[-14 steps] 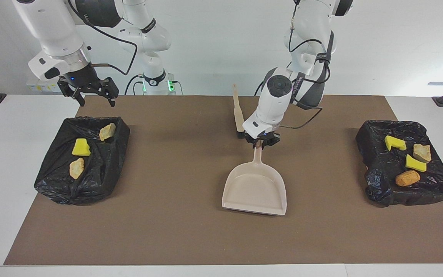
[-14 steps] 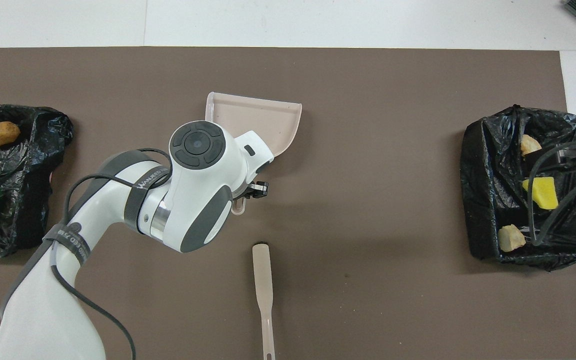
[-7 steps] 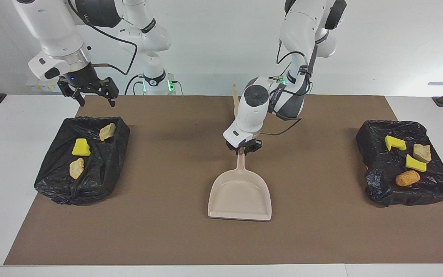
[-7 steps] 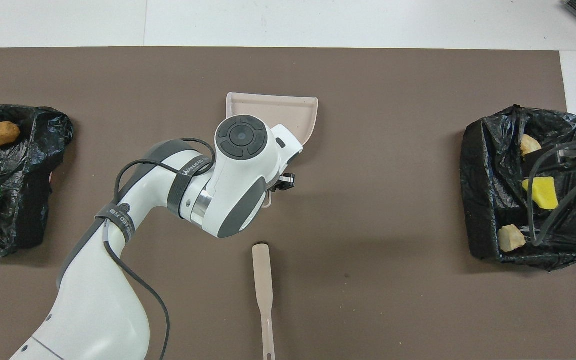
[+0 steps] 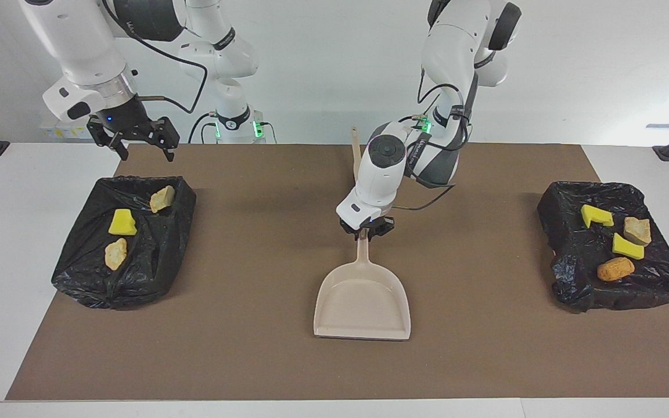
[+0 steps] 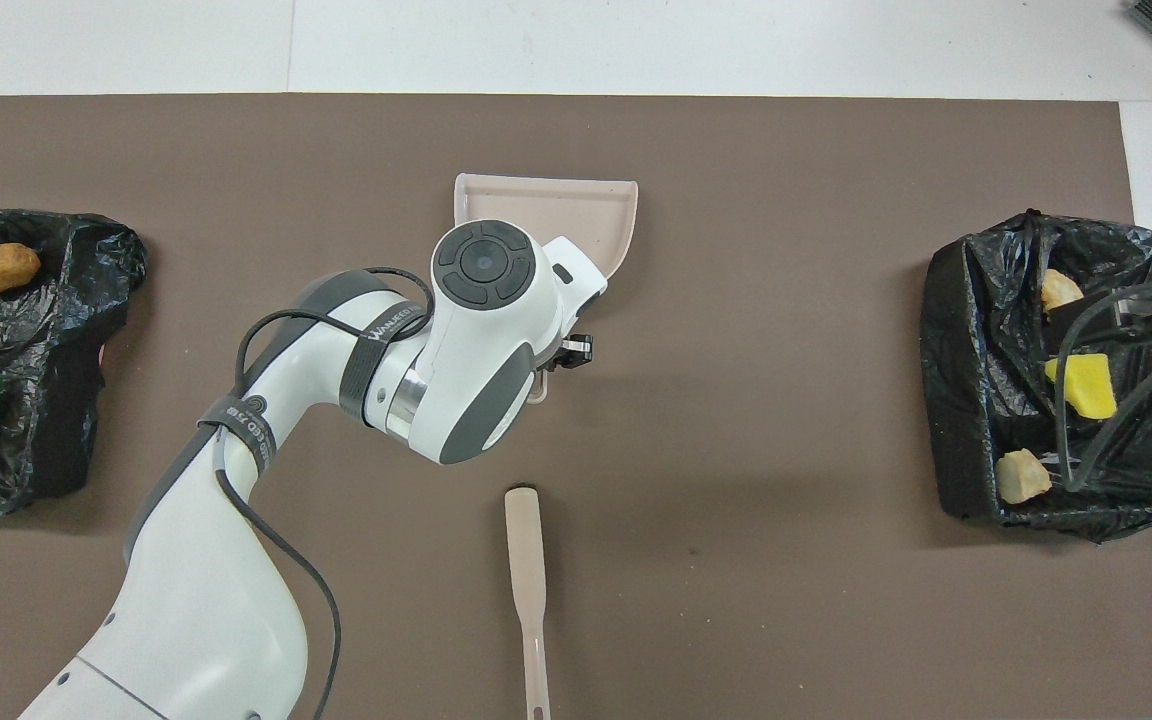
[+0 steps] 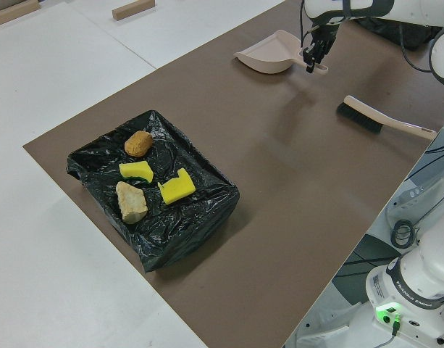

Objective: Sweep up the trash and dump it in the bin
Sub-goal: 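Lower the dustpan flat onto the table with the left gripper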

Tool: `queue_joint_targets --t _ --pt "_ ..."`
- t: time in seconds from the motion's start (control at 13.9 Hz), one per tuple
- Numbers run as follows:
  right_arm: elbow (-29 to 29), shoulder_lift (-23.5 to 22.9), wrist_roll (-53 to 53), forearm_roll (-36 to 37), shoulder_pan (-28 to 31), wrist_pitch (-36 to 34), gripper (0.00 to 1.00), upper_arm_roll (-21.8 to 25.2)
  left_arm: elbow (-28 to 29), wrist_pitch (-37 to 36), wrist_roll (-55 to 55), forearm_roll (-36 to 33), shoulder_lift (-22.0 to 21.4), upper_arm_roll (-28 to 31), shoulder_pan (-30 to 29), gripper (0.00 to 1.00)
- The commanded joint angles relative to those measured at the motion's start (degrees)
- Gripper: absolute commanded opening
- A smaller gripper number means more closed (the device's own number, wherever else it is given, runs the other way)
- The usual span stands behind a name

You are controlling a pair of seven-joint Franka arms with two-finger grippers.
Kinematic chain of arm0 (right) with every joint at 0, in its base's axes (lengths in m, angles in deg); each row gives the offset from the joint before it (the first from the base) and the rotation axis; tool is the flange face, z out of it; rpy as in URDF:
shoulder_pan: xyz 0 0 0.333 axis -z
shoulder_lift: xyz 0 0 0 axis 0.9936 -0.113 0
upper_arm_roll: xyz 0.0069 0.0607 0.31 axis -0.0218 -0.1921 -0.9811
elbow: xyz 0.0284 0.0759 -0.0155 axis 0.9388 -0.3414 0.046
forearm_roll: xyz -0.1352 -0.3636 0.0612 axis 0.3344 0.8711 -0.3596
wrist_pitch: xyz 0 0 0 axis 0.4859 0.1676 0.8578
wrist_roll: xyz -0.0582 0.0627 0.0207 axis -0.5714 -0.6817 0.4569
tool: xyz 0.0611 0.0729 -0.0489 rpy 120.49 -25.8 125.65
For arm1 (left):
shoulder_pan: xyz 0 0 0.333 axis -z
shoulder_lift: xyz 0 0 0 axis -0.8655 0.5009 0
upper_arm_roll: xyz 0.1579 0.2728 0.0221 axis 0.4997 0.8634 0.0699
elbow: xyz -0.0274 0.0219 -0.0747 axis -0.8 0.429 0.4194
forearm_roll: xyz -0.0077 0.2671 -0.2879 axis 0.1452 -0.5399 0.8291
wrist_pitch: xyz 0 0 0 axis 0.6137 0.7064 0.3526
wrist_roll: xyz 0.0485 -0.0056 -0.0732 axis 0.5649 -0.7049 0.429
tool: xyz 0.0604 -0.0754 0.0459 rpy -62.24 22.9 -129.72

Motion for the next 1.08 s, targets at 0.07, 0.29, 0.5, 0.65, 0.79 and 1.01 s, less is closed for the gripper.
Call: queue_joint_targets --t 0.07,0.29,0.5,0.65,0.79,1.01 --pt "-1.21 1.1 -0.86 -1.13 0.18 0.18 1.0 -0.09 -1.33 1.26 -1.28 0.78 0.56 0.66 0.52 0.0" --pt "-1.21 1.1 -0.86 -1.13 0.09 0.18 1.0 -0.09 -0.89 3.03 -2.61 0.78 0.48 0.66 0.08 0.0" --pt "-1.21 1.1 -0.86 -1.13 0.18 0.18 1.0 -0.09 -0.8 3.11 -1.73 0.6 0.48 0.66 -0.01 0.36" --pt "-1.21 1.1 -0.86 -1.13 0.18 0.18 1.0 -0.09 -0.8 3.2 -1.64 0.43 0.48 0.66 -0.01 0.57" --pt "-1.21 1.1 -0.86 -1.13 0.18 0.18 1.0 -0.09 -0.8 3.46 -1.81 0.6 0.48 0.66 0.16 1.0" --pt "-1.21 1.1 -0.86 -1.13 0.18 0.18 1.0 -0.09 -0.89 3.55 -1.73 0.08 0.56 0.66 0.16 1.0"
